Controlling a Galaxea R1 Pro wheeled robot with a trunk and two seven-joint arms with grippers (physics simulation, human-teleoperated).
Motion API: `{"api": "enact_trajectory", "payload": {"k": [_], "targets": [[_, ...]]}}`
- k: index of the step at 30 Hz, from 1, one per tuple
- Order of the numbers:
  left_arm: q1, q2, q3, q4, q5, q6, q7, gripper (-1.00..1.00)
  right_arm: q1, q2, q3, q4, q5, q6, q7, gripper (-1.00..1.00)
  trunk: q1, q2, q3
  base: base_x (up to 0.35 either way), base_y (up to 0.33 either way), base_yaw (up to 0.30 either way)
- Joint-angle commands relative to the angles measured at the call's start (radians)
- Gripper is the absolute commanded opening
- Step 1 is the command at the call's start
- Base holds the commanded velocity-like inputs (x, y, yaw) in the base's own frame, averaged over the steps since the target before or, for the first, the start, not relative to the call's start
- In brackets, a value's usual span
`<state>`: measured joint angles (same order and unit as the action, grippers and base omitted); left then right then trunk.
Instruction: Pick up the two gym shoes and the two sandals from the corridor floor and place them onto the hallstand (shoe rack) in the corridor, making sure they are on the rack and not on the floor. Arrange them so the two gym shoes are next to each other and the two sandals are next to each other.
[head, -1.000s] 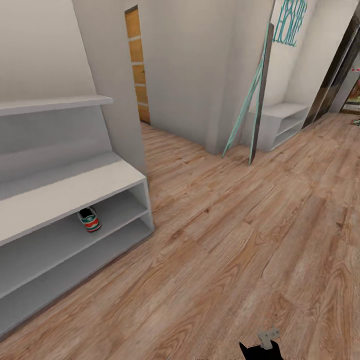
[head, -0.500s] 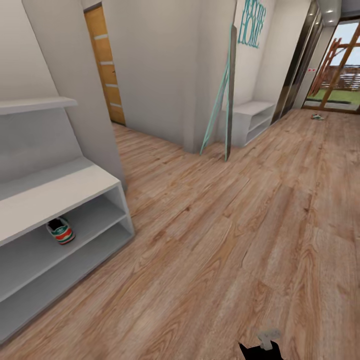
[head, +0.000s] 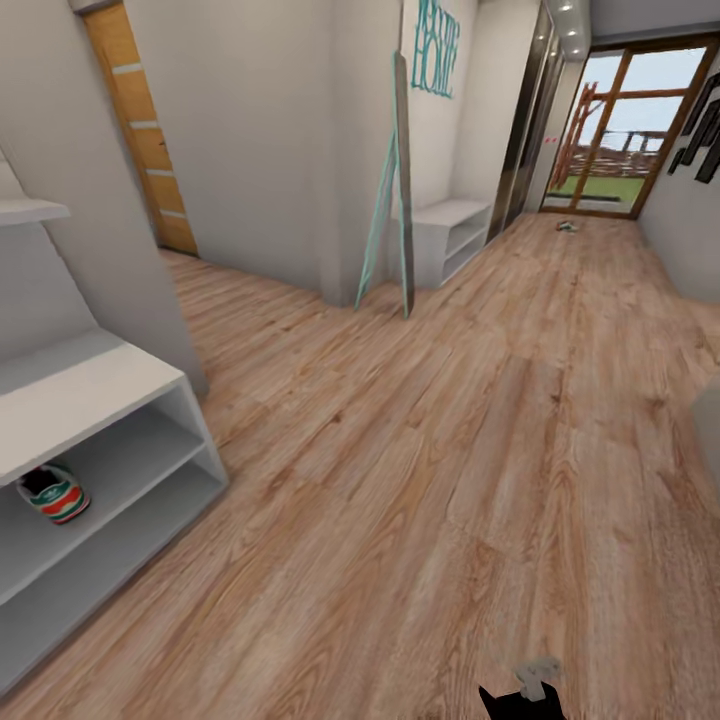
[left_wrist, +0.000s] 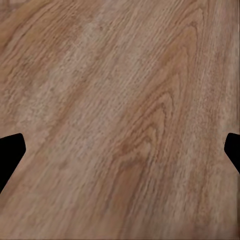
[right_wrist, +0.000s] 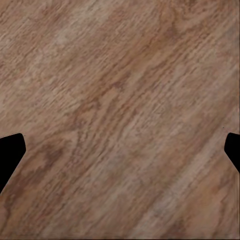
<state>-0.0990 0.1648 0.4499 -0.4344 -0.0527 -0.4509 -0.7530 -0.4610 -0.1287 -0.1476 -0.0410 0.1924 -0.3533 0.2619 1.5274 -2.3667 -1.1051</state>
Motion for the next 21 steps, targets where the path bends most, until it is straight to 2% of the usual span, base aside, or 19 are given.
{"api": "enact_trajectory", "payload": {"k": [1, 21], "targets": [[-0.001, -0.001, 0.007, 0.0, -0.006, -0.003, -0.006, 1.0, -0.001, 0.0, -0.009, 0.001, 0.009, -0.003, 0.003, 1.0, 0.0, 0.0, -0.001, 0.0, 0.0, -0.298], [-0.001, -0.001, 0.007, 0.0, -0.009, -0.003, -0.006, 1.0, -0.001, 0.0, -0.008, 0.001, 0.009, -0.003, 0.003, 1.0, 0.0, 0.0, -0.001, 0.0, 0.0, -0.298]]}}
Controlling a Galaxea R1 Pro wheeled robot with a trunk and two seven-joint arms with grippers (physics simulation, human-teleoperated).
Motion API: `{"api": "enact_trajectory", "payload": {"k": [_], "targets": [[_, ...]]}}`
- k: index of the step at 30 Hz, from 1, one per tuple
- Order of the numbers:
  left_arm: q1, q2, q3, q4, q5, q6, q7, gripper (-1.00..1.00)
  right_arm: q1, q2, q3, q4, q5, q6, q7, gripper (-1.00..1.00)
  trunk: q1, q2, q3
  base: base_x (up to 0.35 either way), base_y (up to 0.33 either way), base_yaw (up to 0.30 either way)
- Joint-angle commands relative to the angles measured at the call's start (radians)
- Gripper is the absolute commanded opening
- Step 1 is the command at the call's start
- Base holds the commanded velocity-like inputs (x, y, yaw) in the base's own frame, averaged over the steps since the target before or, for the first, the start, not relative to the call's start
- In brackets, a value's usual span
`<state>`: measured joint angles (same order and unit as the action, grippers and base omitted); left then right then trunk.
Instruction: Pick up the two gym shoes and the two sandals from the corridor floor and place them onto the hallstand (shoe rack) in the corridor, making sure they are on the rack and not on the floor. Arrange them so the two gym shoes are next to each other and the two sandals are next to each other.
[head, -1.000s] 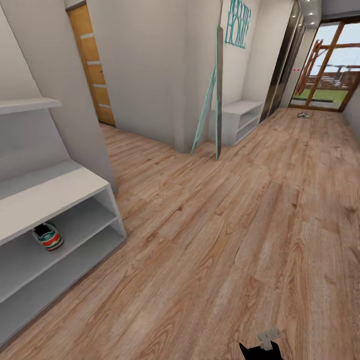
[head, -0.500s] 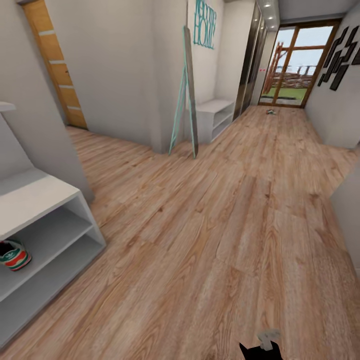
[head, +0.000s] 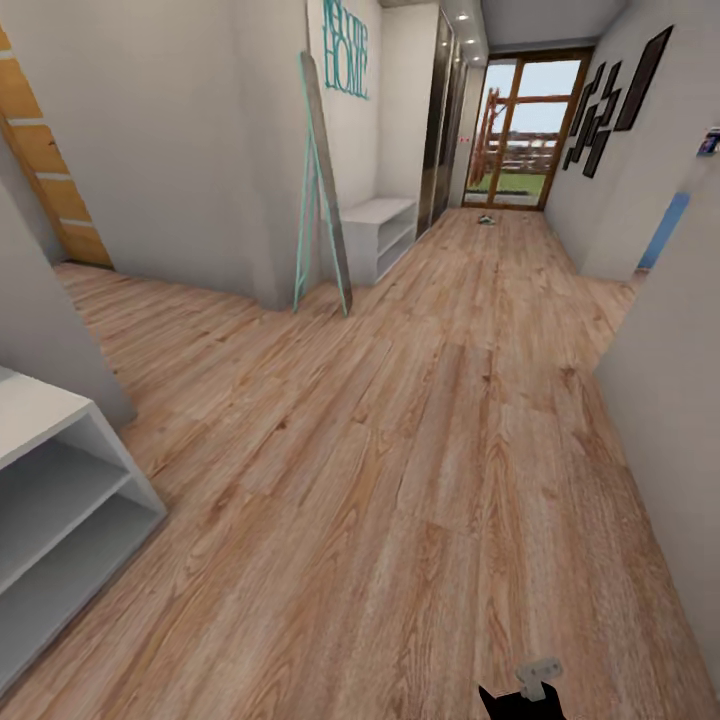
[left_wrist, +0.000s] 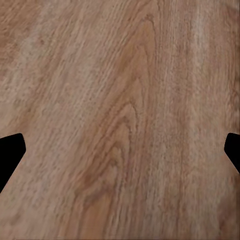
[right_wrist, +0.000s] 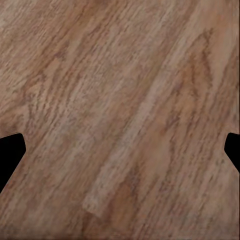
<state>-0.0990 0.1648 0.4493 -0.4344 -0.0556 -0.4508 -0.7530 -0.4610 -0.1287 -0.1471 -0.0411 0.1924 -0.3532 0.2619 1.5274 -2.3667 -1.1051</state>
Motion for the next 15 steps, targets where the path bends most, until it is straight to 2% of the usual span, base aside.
{"api": "enact_trajectory", "payload": {"k": [1, 6, 15], "targets": [[-0.001, -0.001, 0.008, 0.0, -0.006, -0.003, -0.006, 1.0, -0.001, 0.0, -0.009, 0.001, 0.009, -0.003, 0.003, 1.0, 0.0, 0.0, -0.001, 0.0, 0.0, -0.298], [-0.001, -0.001, 0.008, 0.0, -0.005, -0.003, -0.006, 1.0, -0.001, 0.0, -0.009, 0.001, 0.009, -0.003, 0.003, 1.0, 0.0, 0.0, -0.001, 0.038, 0.0, -0.298], [-0.001, -0.001, 0.009, 0.0, -0.004, -0.003, -0.006, 1.0, -0.001, 0.001, -0.008, 0.001, 0.009, -0.003, 0.003, 1.0, 0.0, 0.0, -0.001, 0.272, 0.0, -0.298]]}}
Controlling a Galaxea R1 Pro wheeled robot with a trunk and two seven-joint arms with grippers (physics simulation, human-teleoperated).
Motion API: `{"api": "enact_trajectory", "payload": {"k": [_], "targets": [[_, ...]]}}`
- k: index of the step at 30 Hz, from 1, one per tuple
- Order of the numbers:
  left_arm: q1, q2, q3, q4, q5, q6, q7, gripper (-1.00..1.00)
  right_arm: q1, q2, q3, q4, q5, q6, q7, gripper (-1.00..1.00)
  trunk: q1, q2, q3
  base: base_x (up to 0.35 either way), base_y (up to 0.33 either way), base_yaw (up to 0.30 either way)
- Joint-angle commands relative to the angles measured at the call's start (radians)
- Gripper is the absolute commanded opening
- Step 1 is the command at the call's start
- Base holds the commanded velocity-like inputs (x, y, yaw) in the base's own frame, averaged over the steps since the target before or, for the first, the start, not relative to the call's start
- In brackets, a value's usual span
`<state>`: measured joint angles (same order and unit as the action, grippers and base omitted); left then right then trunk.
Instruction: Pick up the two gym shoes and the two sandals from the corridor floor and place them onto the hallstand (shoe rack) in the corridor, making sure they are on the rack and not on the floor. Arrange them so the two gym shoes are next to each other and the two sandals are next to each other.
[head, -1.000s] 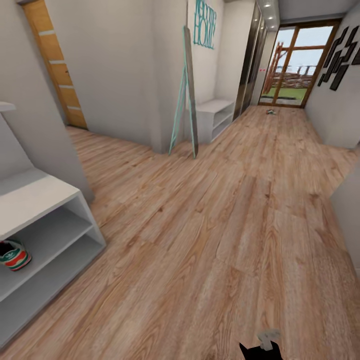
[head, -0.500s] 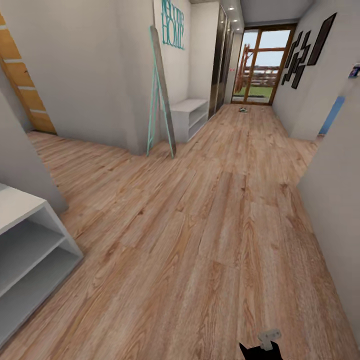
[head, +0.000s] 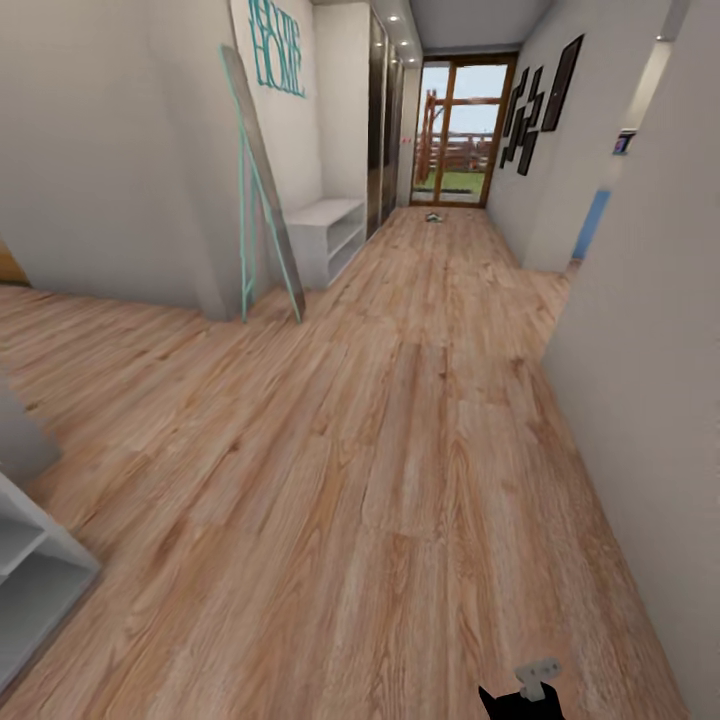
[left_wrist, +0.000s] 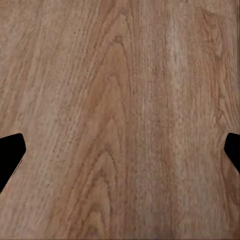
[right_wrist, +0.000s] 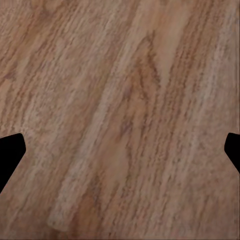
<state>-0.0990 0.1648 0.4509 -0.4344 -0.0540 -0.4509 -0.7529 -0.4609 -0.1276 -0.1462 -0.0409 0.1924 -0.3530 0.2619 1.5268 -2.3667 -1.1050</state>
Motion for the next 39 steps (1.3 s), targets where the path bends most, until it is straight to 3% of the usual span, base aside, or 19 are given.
{"api": "enact_trajectory", "payload": {"k": [1, 15, 39], "targets": [[-0.001, -0.001, 0.008, 0.0, -0.006, -0.003, -0.006, 1.0, -0.001, 0.0, -0.009, 0.001, 0.009, -0.003, 0.003, 1.0, 0.0, 0.0, -0.001, 0.328, 0.0, -0.298], [-0.001, -0.001, 0.008, 0.0, -0.006, -0.003, -0.005, 1.0, -0.001, 0.005, -0.009, 0.001, 0.009, -0.003, 0.003, 1.0, 0.0, 0.0, -0.001, 0.334, 0.0, -0.285], [-0.001, -0.001, 0.009, 0.001, -0.006, -0.003, -0.005, 1.0, -0.001, 0.002, -0.009, 0.0, 0.009, -0.002, 0.004, 1.0, 0.0, 0.0, -0.001, 0.335, 0.0, -0.019]]}}
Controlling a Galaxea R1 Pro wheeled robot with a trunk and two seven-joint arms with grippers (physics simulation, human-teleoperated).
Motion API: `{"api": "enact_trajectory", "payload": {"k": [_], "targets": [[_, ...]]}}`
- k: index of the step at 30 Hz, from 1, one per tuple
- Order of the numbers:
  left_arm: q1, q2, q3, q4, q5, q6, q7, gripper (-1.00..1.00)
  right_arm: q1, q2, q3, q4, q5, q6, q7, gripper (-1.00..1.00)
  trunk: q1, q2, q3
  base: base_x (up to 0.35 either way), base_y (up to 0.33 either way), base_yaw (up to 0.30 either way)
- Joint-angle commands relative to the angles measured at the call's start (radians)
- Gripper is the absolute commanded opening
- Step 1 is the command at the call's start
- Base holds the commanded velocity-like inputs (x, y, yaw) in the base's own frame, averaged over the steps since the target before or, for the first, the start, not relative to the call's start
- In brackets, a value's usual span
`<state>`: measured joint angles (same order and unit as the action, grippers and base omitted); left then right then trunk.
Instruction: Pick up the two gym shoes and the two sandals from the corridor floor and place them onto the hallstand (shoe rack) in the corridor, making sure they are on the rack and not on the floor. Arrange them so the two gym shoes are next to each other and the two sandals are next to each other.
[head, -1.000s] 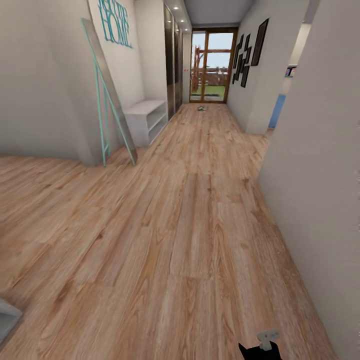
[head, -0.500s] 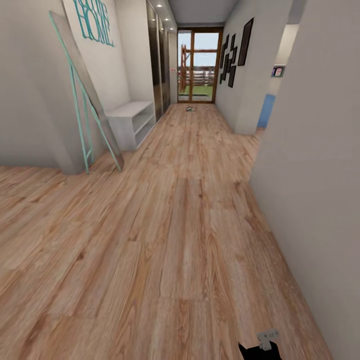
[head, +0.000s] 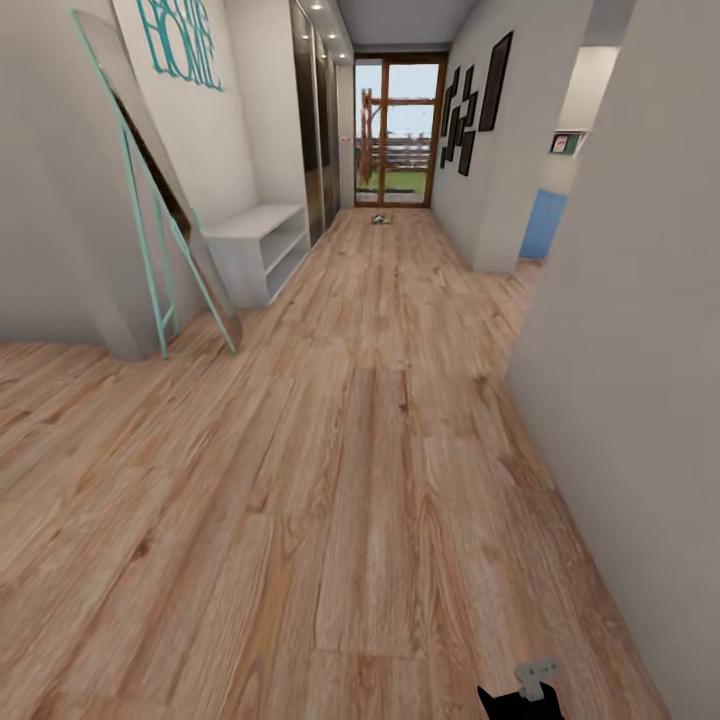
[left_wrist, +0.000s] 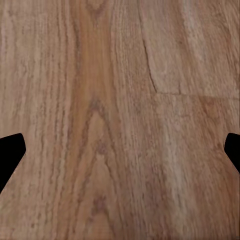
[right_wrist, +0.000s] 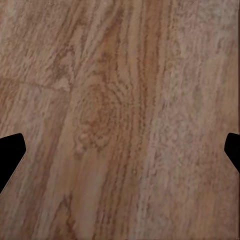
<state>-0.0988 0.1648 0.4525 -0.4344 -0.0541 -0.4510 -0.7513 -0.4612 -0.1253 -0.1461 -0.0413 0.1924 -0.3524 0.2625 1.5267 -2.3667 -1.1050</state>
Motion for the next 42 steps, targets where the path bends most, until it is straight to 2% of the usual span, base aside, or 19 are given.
{"api": "enact_trajectory", "payload": {"k": [1, 42], "targets": [[-0.001, -0.001, 0.007, 0.001, -0.006, -0.003, -0.007, 1.0, -0.001, 0.0, -0.009, 0.001, 0.009, -0.003, 0.003, 1.0, 0.0, 0.0, -0.001, 0.335, 0.0, 0.0], [-0.001, -0.001, 0.008, 0.002, -0.006, -0.003, -0.007, 1.0, -0.001, 0.004, -0.009, 0.0, 0.009, -0.002, 0.003, 1.0, 0.0, 0.0, -0.001, 0.335, 0.0, 0.0]]}}
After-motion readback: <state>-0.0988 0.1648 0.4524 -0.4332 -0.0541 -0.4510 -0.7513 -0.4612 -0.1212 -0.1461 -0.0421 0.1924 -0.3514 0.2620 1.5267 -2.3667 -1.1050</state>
